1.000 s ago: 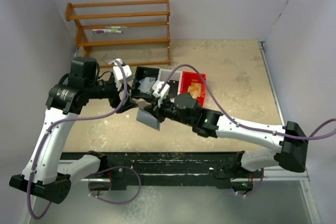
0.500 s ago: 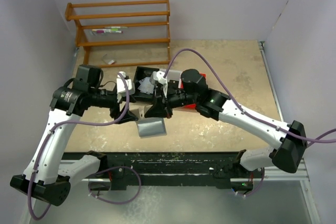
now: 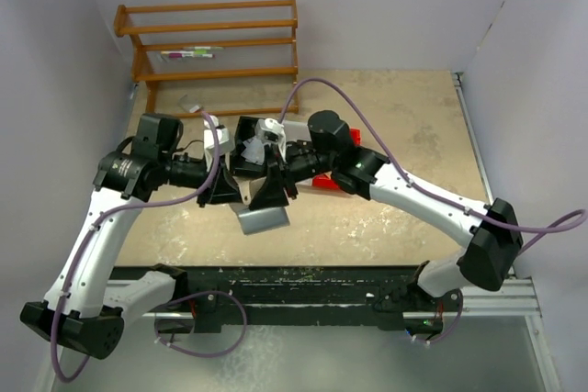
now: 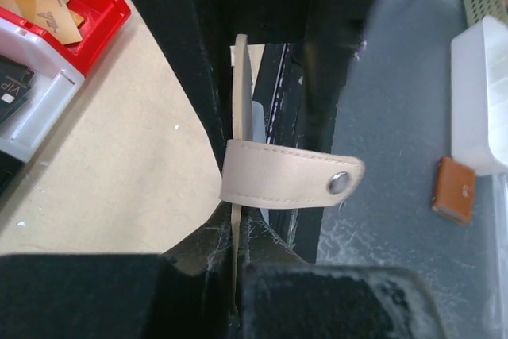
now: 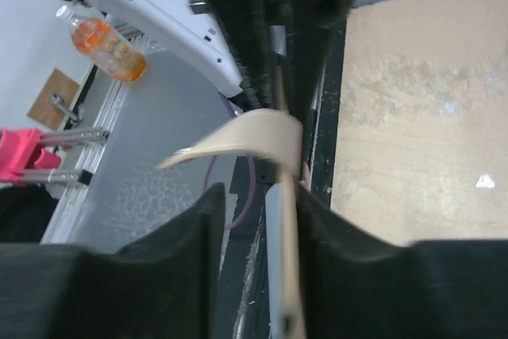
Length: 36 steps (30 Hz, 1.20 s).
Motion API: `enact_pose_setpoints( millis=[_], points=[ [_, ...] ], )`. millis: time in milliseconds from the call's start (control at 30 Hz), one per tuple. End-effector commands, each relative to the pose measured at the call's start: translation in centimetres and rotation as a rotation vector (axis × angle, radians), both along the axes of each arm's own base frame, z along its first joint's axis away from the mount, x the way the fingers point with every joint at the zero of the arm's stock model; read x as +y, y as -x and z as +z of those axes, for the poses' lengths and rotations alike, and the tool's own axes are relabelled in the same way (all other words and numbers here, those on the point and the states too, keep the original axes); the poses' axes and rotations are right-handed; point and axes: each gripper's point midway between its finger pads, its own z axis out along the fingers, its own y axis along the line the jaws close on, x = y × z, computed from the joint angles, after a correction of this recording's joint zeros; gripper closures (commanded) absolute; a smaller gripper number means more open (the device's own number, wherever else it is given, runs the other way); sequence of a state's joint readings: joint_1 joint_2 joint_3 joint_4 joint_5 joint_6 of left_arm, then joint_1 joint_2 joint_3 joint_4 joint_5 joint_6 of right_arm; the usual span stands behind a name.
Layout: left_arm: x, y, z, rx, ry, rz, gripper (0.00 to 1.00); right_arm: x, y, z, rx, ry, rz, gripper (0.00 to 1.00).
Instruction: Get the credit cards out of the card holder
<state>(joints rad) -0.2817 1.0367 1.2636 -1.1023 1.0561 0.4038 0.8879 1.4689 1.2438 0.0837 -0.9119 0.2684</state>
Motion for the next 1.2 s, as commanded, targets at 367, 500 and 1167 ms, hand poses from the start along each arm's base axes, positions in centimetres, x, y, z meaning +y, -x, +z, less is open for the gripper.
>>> enact_pose_setpoints(
  millis=[367, 500, 1167],
  points=[
    [0.5, -5.7, 7.9, 0.276, 0.349, 0.096, 1.00, -6.3, 4.2, 2.4, 0.089, -0.221, 0.039, 0.36],
    [0.5, -6.1, 7.8, 0.285, 0.350, 0.102, 1.00, -6.4, 3.2, 2.3, 0.085, -0.217, -0.046, 0.40],
    [0.5, -3.6, 10.3, 0.339, 0.391, 0.032, 1.00, -6.7, -6.3, 2.4, 0.048, -0.223, -0.446, 0.39]
  ],
)
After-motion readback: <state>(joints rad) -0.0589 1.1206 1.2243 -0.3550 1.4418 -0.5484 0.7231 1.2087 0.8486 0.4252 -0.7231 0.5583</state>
